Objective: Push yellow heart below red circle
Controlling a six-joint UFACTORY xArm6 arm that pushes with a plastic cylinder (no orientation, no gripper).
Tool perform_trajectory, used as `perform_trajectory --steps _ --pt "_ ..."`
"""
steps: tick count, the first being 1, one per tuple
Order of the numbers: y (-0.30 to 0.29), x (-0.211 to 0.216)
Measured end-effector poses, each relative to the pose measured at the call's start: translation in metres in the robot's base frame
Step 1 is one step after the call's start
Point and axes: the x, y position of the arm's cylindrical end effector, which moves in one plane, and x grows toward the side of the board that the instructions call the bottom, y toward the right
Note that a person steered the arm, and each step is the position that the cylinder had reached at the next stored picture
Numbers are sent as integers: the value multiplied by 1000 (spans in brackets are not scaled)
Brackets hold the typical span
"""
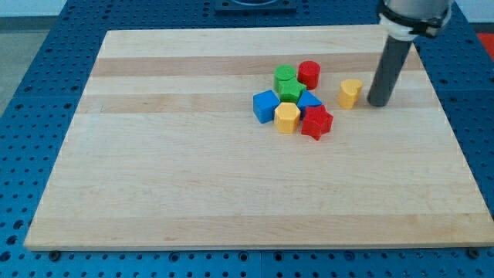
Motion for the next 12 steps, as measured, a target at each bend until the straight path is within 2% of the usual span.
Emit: perform_trajectory --steps 1,3,4,6,7,8,10,12 --pt "14 -10" --pt "-13 -9" --pt "-29 13" --pt "-36 23" --pt "-29 13" --pt "2 0" --pt "9 -12" --pt "-41 -12"
